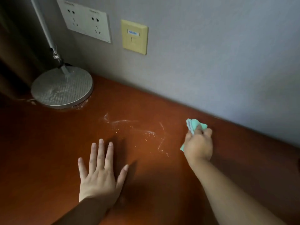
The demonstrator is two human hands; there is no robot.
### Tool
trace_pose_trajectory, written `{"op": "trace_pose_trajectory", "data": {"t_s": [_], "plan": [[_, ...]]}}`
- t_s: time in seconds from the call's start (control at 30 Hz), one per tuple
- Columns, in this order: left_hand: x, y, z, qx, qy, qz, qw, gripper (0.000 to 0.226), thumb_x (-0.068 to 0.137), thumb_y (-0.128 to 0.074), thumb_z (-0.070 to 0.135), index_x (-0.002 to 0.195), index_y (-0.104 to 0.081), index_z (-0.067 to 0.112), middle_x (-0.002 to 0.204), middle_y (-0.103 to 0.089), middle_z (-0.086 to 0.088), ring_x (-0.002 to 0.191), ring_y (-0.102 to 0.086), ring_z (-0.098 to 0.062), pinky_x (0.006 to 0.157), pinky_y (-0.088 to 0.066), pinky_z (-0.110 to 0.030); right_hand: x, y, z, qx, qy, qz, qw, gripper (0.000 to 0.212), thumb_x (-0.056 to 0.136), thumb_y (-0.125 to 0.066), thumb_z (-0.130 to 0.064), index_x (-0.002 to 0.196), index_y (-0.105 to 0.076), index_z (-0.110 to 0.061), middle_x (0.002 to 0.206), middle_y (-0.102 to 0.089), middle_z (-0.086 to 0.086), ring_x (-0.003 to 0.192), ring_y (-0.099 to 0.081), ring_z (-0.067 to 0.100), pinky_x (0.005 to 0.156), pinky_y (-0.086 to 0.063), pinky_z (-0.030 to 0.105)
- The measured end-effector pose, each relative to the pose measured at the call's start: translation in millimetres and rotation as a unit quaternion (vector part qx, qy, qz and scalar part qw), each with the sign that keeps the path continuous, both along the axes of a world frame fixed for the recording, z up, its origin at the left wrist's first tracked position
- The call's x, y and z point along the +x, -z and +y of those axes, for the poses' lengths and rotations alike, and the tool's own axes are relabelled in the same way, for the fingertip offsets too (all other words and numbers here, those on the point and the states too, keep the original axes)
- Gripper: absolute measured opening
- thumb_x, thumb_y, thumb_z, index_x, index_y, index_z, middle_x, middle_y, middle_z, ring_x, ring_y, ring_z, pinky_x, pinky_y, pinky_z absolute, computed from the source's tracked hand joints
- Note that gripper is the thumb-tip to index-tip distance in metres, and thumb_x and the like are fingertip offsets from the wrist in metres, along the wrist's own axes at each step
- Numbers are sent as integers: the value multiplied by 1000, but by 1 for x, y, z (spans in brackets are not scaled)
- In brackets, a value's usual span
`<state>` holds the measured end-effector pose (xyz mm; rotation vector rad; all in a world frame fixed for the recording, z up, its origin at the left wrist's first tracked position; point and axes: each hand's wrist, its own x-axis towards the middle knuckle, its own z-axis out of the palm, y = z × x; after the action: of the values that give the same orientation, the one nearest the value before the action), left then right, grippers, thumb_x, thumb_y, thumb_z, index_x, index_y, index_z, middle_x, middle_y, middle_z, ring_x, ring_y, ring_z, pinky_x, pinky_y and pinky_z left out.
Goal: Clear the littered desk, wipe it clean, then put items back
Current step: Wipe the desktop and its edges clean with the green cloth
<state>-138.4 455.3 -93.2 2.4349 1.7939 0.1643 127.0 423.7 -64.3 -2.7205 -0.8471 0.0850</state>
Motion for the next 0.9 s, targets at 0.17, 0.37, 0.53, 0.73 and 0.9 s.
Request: {"op": "trace_pose_trajectory", "data": {"t_s": [0.17, 0.37, 0.53, 0.73, 0.9], "plan": [[0, 1, 0, 26, 29, 26, 999, 77, 92, -15, 65, 147, -14, 12, 155, -15, -12, 144, 2, -19, 111, 14, -41, -77, 5, 23, 21, -204, -41, 978, 48, 78, -64, -21, 124, -59, -7, 103, -57, 12, 85, -59, 31, 66, -52, 35], [0, -3, -2, 24, 9, -7, 1000, 77, 93, -12, 61, 144, -29, 5, 152, -18, -12, 145, 12, -16, 112, 6, -42, -88, -9, 4, 138, -331, 138, 923, 48, 77, -34, -28, 101, -70, -7, 96, -56, 8, 82, -58, 21, 74, -45, 28], [0, 2, 0, 42, 22, 16, 999, 76, 94, -15, 62, 144, -23, 6, 152, -23, -15, 143, -8, -23, 111, 3, -46, 17, -10, 41, 87, -128, 29, 988, 42, 86, -50, -3, 127, -58, -8, 117, -49, 23, 107, -50, 39, 99, -34, 31], [0, 4, 1, 53, 20, 18, 998, 76, 93, -13, 63, 145, -23, 9, 152, -24, -13, 142, -11, -23, 111, -2, -46, -65, 10, 82, 137, -223, -17, 965, 42, 78, -40, -8, 106, -71, -11, 97, -61, 17, 83, -54, 40, 75, -47, 37], [-1, -1, -3, 43, 10, -3, 999, 77, 93, -11, 63, 147, -19, 8, 153, -21, -13, 144, -4, -22, 112, 1, -44, -100, -5, 53, 105, -462, 129, 871, 43, 78, -39, 0, 98, -75, -12, 88, -60, -1, 85, -56, 27, 79, -47, 26]]}}
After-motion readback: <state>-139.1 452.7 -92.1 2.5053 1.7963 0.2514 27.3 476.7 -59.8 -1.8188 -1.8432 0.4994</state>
